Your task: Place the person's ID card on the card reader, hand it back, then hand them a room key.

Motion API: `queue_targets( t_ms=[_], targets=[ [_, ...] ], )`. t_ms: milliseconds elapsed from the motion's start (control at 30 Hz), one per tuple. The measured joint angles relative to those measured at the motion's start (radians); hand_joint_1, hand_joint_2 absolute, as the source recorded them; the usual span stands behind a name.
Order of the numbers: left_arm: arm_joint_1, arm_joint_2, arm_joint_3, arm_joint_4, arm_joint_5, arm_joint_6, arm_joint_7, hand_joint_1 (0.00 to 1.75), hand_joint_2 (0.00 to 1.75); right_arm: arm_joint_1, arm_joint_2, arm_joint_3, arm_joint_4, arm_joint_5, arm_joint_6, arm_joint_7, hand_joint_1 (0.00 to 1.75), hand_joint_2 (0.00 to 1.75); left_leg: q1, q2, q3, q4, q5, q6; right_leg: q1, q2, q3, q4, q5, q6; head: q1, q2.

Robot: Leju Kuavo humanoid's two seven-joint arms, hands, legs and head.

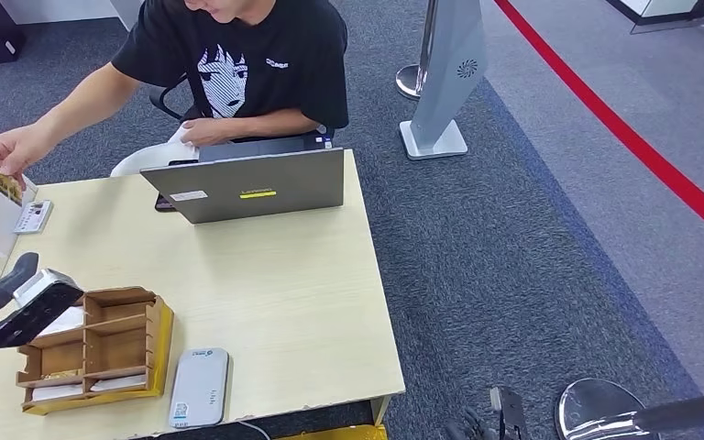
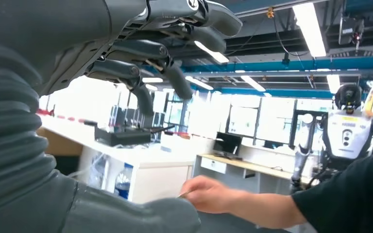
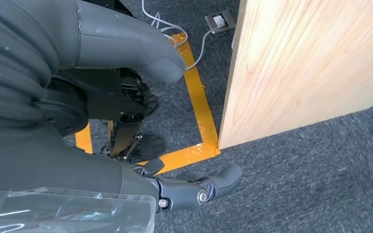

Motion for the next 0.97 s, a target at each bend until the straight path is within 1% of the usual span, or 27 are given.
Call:
queue_targets(
  t_ms=[33, 100, 167, 233, 300, 333, 367, 400, 433, 467, 500, 533, 567, 600, 633, 700, 733, 767, 867, 933, 967],
  targets=[
    [0.027, -0.014, 0.014, -0.023, 0.035, 0.025, -0.021, 0.00, 1.75, 0.007, 0.000, -0.005, -0.008, -0.004, 0.002, 0.002, 0.00, 1.75, 0.000, 0.001, 0.000, 0.000, 0.000, 0.000, 0.000, 0.001, 0.000, 0.000, 0.000, 0.000, 0.000, 0.000],
    [0.104, -0.051, 0.054, -0.079, 0.140, 0.099, -0.091, 0.00, 1.75, 0.026, 0.004, -0.023, -0.025, -0.016, 0.015, 0.002, 0.00, 1.75, 0.000, 0.003, 0.000, 0.000, -0.002, 0.000, 0.000, 0.003, 0.000, 0.000, 0.000, 0.000, 0.000, 0.000],
    [0.205, -0.096, 0.111, -0.152, 0.285, 0.170, -0.182, 0.00, 1.75, 0.054, 0.016, -0.054, -0.052, -0.028, 0.035, 0.009, 0.00, 1.75, 0.000, 0.006, 0.001, 0.000, -0.004, 0.000, 0.000, 0.005, 0.000, 0.000, -0.001, 0.000, 0.000, 0.000],
    [0.302, -0.146, 0.176, -0.222, 0.410, 0.201, -0.261, 0.00, 1.75, 0.085, 0.032, -0.093, -0.082, -0.029, 0.054, 0.022, 0.00, 1.75, 0.000, 0.006, 0.001, 0.000, -0.005, 0.001, 0.000, 0.005, 0.000, 0.000, -0.003, 0.001, 0.000, 0.000],
    [0.372, -0.198, 0.235, -0.274, 0.508, 0.197, -0.311, 0.00, 1.75, 0.106, 0.048, -0.133, -0.108, -0.020, 0.072, 0.033, 0.00, 1.75, 0.000, 0.005, 0.001, 0.000, -0.006, 0.001, 0.000, 0.004, 0.001, 0.000, -0.005, 0.001, 0.000, 0.000],
    [0.402, -0.231, 0.269, -0.296, 0.572, 0.177, -0.332, 0.00, 1.75, 0.112, 0.058, -0.154, -0.120, -0.012, 0.087, 0.040, 0.00, 1.75, 0.000, 0.005, 0.001, 0.000, -0.007, 0.002, 0.000, 0.004, 0.001, 0.000, -0.005, 0.001, 0.000, 0.000],
    [0.429, -0.274, 0.310, -0.317, 0.646, 0.139, -0.352, 0.00, 1.75, 0.117, 0.071, -0.179, -0.132, 0.001, 0.110, 0.049, 0.00, 1.75, 0.000, 0.005, 0.001, 0.000, -0.007, 0.001, 0.000, 0.004, 0.001, 0.000, -0.005, 0.000, 0.000, 0.000],
    [0.451, -0.328, 0.365, -0.334, 0.730, 0.080, -0.364, 0.00, 1.75, 0.122, 0.086, -0.210, -0.143, 0.016, 0.141, 0.061, 0.00, 1.75, 0.000, 0.006, 0.002, 0.000, -0.008, 0.001, 0.000, 0.004, 0.002, 0.000, -0.005, 0.000, 0.000, 0.000],
    [0.465, -0.391, 0.435, -0.347, 0.820, 0.004, -0.361, 0.00, 1.75, 0.126, 0.104, -0.246, -0.154, 0.033, 0.180, 0.075, 0.00, 1.75, 0.000, 0.006, 0.002, 0.000, -0.009, 0.001, 0.000, 0.004, 0.002, 0.000, -0.006, 0.000, 0.000, 0.000],
    [0.473, -0.452, 0.516, -0.353, 0.914, -0.071, -0.333, 0.00, 1.75, 0.129, 0.123, -0.288, -0.162, 0.051, 0.225, 0.090, 0.00, 1.75, 0.000, 0.006, 0.003, 0.000, -0.009, 0.001, 0.000, 0.005, 0.002, -0.001, -0.006, 0.000, 0.000, 0.000],
    [0.476, -0.508, 0.606, -0.353, 1.010, -0.124, -0.285, 0.00, 1.75, 0.129, 0.140, -0.331, -0.166, 0.067, 0.268, 0.103, 0.00, 1.75, 0.000, 0.006, 0.003, 0.000, -0.009, 0.001, 0.000, 0.005, 0.002, -0.001, -0.006, 0.000, 0.001, 0.000],
    [0.480, -0.552, 0.688, -0.345, 1.099, -0.146, -0.230, 0.00, 1.75, 0.127, 0.156, -0.375, -0.169, 0.082, 0.307, 0.114, 0.00, 1.75, 0.000, 0.006, 0.003, 0.000, -0.010, 0.001, 0.000, 0.005, 0.002, -0.001, -0.006, 0.001, 0.001, 0.000],
    [0.486, -0.589, 0.760, -0.331, 1.171, -0.137, -0.181, 0.00, 1.75, 0.123, 0.171, -0.417, -0.169, 0.095, 0.341, 0.121, 0.00, 1.75, 0.000, 0.007, 0.004, 0.000, -0.010, 0.001, 0.000, 0.005, 0.003, -0.001, -0.006, 0.001, 0.001, 0.000],
    [0.493, -0.620, 0.817, -0.309, 1.222, -0.103, -0.144, 0.44, 1.75, 0.118, 0.182, -0.455, -0.168, 0.109, 0.367, 0.126, 0.03, 1.75, 0.000, 0.007, 0.004, 0.000, -0.010, 0.001, 0.000, 0.006, 0.003, -0.001, -0.006, 0.001, 0.000, 0.000],
    [0.500, -0.647, 0.858, -0.282, 1.257, -0.056, -0.120, 0.87, 1.75, 0.112, 0.192, -0.492, -0.165, 0.123, 0.390, 0.129, 0.42, 1.75, 0.000, 0.007, 0.004, 0.000, -0.011, 0.001, 0.000, 0.006, 0.003, -0.001, -0.006, 0.001, 0.000, 0.000],
    [0.517, -0.691, 0.912, -0.224, 1.303, 0.053, -0.089, 1.75, 1.75, 0.096, 0.205, -0.552, -0.157, 0.150, 0.425, 0.129, 1.29, 1.75, 0.000, 0.006, 0.004, 0.000, -0.011, 0.001, 0.000, 0.005, 0.003, -0.001, -0.007, 0.001, 0.001, 0.000],
    [0.527, -0.709, 0.925, -0.197, 1.319, 0.120, -0.075, 1.75, 1.75, 0.086, 0.211, -0.577, -0.150, 0.164, 0.439, 0.126, 1.69, 1.75, 0.000, 0.006, 0.005, 0.000, -0.011, 0.001, 0.000, 0.005, 0.004, -0.001, -0.007, 0.001, 0.001, 0.000],
    [0.538, -0.722, 0.931, -0.171, 1.328, 0.191, -0.062, 1.75, 1.75, 0.076, 0.216, -0.596, -0.142, 0.175, 0.451, 0.121, 1.75, 1.75, 0.000, 0.006, 0.005, 0.000, -0.011, 0.002, 0.000, 0.005, 0.004, -0.001, -0.007, 0.002, 0.001, 0.000],
    [0.578, -0.755, 0.912, -0.087, 1.328, 0.409, -0.016, 1.75, 1.75, 0.047, 0.228, -0.640, -0.115, 0.204, 0.480, 0.100, 1.75, 1.75, -0.001, 0.006, 0.006, 0.000, -0.012, 0.003, -0.001, 0.005, 0.005, -0.001, -0.008, 0.003, 0.000, 0.000],
    [0.602, -0.771, 0.880, -0.024, 1.313, 0.494, 0.020, 1.75, 1.75, 0.033, 0.233, -0.658, -0.098, 0.215, 0.492, 0.086, 1.75, 1.75, -0.001, 0.004, 0.007, 0.000, -0.012, 0.003, -0.001, 0.003, 0.006, -0.002, -0.009, 0.004, 0.000, 0.000],
    [0.607, -0.774, 0.871, -0.010, 1.309, 0.508, 0.028, 1.75, 1.75, 0.030, 0.234, -0.661, -0.094, 0.217, 0.494, 0.083, 1.75, 1.75, -0.001, 0.004, 0.007, 0.000, -0.012, 0.003, -0.001, 0.003, 0.006, -0.002, -0.009, 0.004, 0.000, 0.000]
  ],
)
